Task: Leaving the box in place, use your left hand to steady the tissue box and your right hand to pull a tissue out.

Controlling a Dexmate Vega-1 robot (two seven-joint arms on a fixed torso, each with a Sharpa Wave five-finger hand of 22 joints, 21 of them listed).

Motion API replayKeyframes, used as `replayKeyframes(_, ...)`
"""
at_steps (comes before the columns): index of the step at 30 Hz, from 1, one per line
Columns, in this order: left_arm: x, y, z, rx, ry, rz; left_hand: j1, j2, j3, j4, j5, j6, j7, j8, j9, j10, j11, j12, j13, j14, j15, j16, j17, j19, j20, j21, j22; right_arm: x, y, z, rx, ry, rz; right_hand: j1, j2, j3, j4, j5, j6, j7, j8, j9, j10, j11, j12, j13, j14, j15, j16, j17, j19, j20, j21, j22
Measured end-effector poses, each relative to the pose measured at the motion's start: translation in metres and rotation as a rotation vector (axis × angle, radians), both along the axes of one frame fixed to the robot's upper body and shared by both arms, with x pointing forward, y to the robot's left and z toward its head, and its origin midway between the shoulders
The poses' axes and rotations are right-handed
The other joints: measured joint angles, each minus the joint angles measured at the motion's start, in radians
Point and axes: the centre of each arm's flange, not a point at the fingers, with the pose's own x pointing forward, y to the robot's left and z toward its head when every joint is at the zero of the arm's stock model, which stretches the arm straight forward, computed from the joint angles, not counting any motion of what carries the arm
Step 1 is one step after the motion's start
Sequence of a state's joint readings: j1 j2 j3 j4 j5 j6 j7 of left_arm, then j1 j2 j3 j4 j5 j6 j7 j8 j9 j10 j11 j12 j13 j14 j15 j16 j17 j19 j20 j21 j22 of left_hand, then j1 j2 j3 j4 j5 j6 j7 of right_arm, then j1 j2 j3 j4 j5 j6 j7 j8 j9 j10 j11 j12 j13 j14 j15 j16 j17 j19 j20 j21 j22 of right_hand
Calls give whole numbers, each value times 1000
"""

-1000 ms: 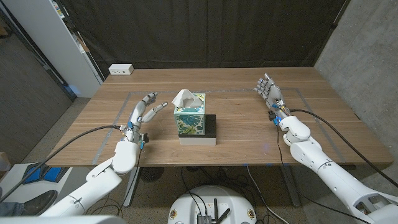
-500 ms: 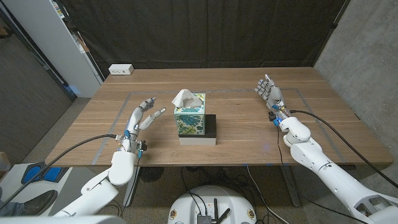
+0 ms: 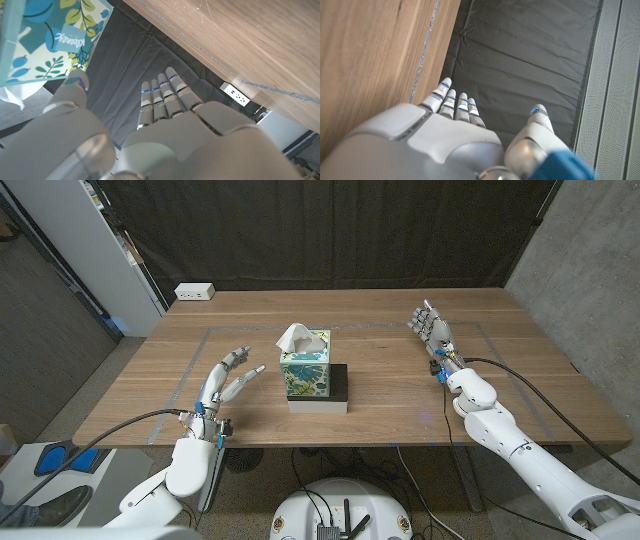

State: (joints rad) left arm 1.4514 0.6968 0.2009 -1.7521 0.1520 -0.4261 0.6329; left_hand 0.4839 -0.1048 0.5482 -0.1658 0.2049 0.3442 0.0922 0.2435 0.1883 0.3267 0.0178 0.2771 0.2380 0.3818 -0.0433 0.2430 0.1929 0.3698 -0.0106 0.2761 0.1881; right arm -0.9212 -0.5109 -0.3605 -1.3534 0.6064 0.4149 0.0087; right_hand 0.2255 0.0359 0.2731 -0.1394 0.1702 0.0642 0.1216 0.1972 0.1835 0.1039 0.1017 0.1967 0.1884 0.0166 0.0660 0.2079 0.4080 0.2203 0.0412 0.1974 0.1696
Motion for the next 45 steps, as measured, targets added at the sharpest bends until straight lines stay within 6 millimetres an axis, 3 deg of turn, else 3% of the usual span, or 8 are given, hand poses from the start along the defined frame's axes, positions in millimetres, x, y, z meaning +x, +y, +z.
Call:
replayKeyframes(8, -7, 4, -4, 22, 1, -14, -5, -5, -8, 0, 0, 8, 3, -2, 0, 5, -5, 0, 2, 1, 0, 0, 0, 11, 0, 0, 0, -3, 4, -3, 4, 8, -12, 0, 0, 0, 0, 0, 0, 0, 0, 0, 0, 0, 0, 0, 0, 0, 0, -5, 0, 0, 0, 0)
replayKeyframes(15, -6, 6, -2, 56, 12, -50, -53, -53, -53, 4, -10, -31, -2, -27, 0, -23, 4, -18, 2, -9, 2, -13, 0, 11, 0, -5, 0, -5, 8, -5, 4, 10, -16, 0, 0, 0, 0, 0, 0, 0, 0, 0, 0, 0, 0, 0, 0, 0, 0, -5, 0, 0, 0, 0)
replayKeyframes(18, -5, 8, 1, 87, 16, -62, -69, -77, -85, -3, -23, -83, 2, -44, 2, -66, 14, -39, 6, -49, 16, -32, 0, 10, 1, -12, 0, -7, 10, -6, 3, 11, -19, 0, 0, 0, 0, 0, 0, 0, 0, 0, 0, 0, 0, 0, 5, 6, 0, -5, 0, 0, 0, 0)
replayKeyframes(22, -4, 7, 6, 127, 21, -85, -76, -84, -127, -8, -28, -158, 13, -53, 5, -132, 34, -66, 11, -109, 34, -51, 0, -13, 13, -35, -2, -9, 12, -8, 4, 14, -24, 0, 0, 0, 0, 0, 0, 0, 0, 0, 0, 0, 0, 0, 5, 5, 0, -5, 4, 4, 0, 0)
replayKeyframes(25, -1, 7, 9, 147, 24, -102, -80, -88, -141, -8, -28, -190, 21, -53, 5, -158, 47, -74, 11, -135, 49, -51, 0, -22, 22, -40, -5, -11, 13, -10, 5, 16, -27, 0, 0, 0, 0, 0, 0, 0, 0, 0, 4, 4, 0, 0, 5, 6, 0, -5, 7, 7, 0, 0)
replayKeyframes(29, 2, 6, 11, 170, 34, -132, -80, -88, -162, -12, -28, -200, 27, -53, 5, -167, 52, -74, 11, -139, 50, -51, -2, 12, 67, -40, -12, -14, 15, -12, 7, 16, -31, 0, 0, 3, -3, 0, 0, 0, 0, 0, 4, 4, 0, 0, 5, 5, 4, -5, 7, 7, 0, 0)
replayKeyframes(36, 7, 3, 15, 202, 44, -184, -80, -88, -184, -12, -28, -235, 33, -53, 5, -196, 81, -78, 11, -163, 74, -58, -2, 19, 73, -56, -17, -21, 17, -13, 10, 10, -39, 0, 0, 3, -3, 0, 0, 0, 0, 0, 4, 4, 0, 0, 5, 5, 4, -9, 7, 7, 0, 0)
replayKeyframes(45, 12, 1, 23, 267, 81, -238, -87, -81, -223, -6, -28, -326, 28, -56, 5, -285, 105, -85, 11, -257, 100, -66, -7, -80, 81, -99, -17, -29, 19, -15, 16, 0, -56, 0, 0, 3, -3, 0, 0, 0, 0, 0, 4, 4, 0, 0, 5, 5, 4, -9, 7, 7, 0, 0)
